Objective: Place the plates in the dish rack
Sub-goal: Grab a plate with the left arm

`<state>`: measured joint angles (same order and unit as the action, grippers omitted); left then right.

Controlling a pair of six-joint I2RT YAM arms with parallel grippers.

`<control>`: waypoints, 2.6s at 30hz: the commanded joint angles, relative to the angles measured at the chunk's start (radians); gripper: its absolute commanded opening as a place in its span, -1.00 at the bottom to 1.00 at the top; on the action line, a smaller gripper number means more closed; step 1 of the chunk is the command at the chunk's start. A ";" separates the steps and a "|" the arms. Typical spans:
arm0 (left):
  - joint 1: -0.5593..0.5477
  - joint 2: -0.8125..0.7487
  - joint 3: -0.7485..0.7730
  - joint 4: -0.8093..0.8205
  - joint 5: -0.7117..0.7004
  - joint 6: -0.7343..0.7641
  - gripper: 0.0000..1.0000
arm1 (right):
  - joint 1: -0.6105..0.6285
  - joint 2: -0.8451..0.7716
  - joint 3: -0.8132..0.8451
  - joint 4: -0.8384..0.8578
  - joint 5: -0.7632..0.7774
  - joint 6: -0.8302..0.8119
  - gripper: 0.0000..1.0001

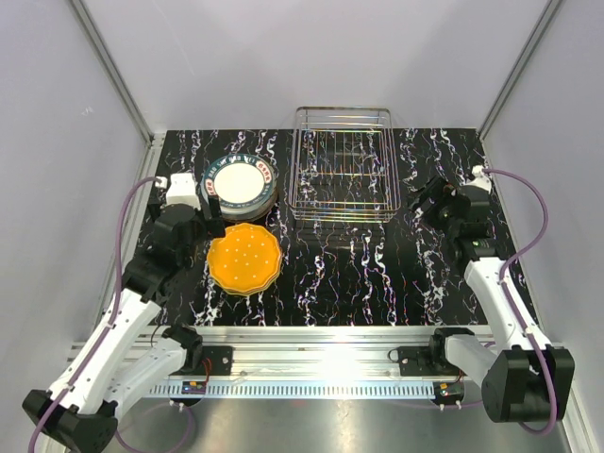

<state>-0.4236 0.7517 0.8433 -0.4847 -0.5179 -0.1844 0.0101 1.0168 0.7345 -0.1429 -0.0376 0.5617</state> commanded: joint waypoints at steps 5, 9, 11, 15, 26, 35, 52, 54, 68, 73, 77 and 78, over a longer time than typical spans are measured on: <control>-0.001 0.040 0.033 -0.116 0.079 -0.069 0.98 | -0.004 -0.023 0.013 0.029 -0.093 -0.052 0.99; -0.001 0.043 0.023 -0.175 0.088 -0.052 0.98 | -0.004 -0.056 -0.010 0.042 -0.085 -0.039 0.99; -0.001 0.049 0.036 -0.195 0.087 -0.059 0.98 | -0.005 -0.061 -0.017 0.054 -0.090 -0.026 0.99; -0.001 0.119 0.048 -0.207 0.072 -0.047 0.98 | -0.004 -0.073 -0.037 0.071 -0.085 -0.016 0.99; -0.001 0.386 0.085 -0.238 0.027 -0.089 0.98 | 0.022 -0.104 -0.050 0.068 -0.042 -0.019 0.94; 0.081 0.489 0.082 -0.229 0.126 -0.171 0.98 | 0.037 -0.109 -0.067 0.085 -0.018 -0.013 0.42; 0.115 0.416 -0.075 -0.109 0.217 -0.484 0.73 | 0.048 -0.103 -0.080 0.100 -0.007 0.001 0.16; 0.120 0.400 -0.101 -0.106 0.205 -0.510 0.69 | 0.048 -0.101 -0.081 0.103 -0.007 0.001 0.15; 0.146 0.405 -0.202 0.003 0.263 -0.569 0.46 | 0.050 -0.093 -0.084 0.109 -0.005 0.007 0.04; 0.146 0.406 -0.207 0.017 0.269 -0.566 0.30 | 0.050 -0.087 -0.084 0.111 -0.005 0.007 0.04; 0.146 0.419 -0.207 0.032 0.285 -0.555 0.13 | 0.051 -0.084 -0.084 0.111 -0.008 0.007 0.04; 0.146 0.428 -0.205 0.032 0.288 -0.552 0.11 | 0.051 -0.086 -0.084 0.109 -0.008 0.006 0.03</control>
<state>-0.2771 1.1610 0.6434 -0.5278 -0.2646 -0.7334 0.0525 0.9310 0.6518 -0.0731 -0.0628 0.5655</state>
